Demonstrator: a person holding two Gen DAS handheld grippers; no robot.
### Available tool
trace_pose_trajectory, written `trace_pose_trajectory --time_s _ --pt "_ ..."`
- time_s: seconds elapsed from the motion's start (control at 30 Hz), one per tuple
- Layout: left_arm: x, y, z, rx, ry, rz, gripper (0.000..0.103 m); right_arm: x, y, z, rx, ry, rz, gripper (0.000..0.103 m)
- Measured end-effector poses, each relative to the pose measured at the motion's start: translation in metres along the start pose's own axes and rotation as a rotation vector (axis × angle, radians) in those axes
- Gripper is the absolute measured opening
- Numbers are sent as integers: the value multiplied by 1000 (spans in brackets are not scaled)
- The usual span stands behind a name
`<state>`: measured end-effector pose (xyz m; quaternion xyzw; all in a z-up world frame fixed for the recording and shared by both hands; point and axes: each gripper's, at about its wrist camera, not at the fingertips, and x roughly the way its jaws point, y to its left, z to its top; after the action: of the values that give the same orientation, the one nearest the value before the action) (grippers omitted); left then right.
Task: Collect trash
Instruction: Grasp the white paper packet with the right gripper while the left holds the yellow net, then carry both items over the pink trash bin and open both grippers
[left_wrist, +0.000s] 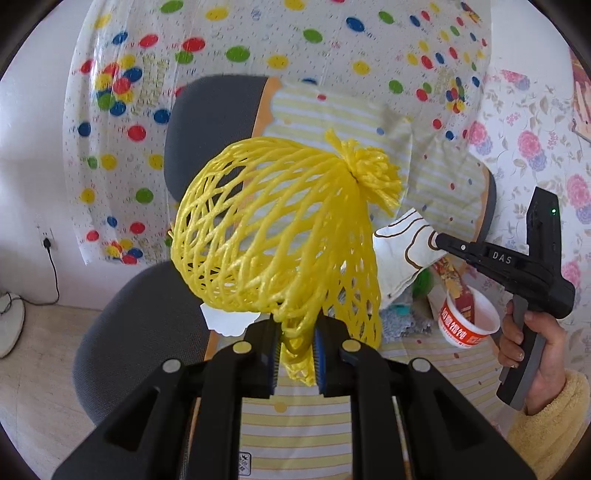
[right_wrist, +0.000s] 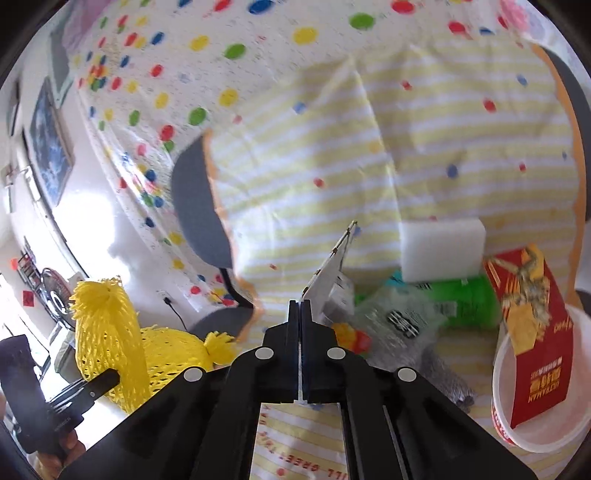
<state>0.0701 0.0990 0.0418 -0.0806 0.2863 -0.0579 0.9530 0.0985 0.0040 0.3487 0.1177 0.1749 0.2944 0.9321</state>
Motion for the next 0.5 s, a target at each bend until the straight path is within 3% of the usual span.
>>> trace_pose_trajectory --time_s 0.1,0.13,0.17,0.2,0.27,0.33,0.5 --pt "-23 -13 14 24 -41 -12 13 -54 14 -9 -50 -79 -15 1" --pt "-31 -18 18 30 -54 -25 13 -29 40 -29 -63 -95 -23 1" --pt "-37 -23 21 36 -61 -35 13 -43 45 -30 -75 -110 -34 1" --pt "-42 -30 23 48 -65 -45 13 -29 69 -47 -88 -116 -50 1" --pt "-49 -47 22 79 -70 -75 13 -64 65 -65 -110 -133 -94 1" --pt "-52 -75 13 132 -68 -104 13 -55 84 -102 -122 -134 -140 1" --pt "-47 -143 -26 236 -34 -225 13 -118 74 -169 -114 -114 -283 1"
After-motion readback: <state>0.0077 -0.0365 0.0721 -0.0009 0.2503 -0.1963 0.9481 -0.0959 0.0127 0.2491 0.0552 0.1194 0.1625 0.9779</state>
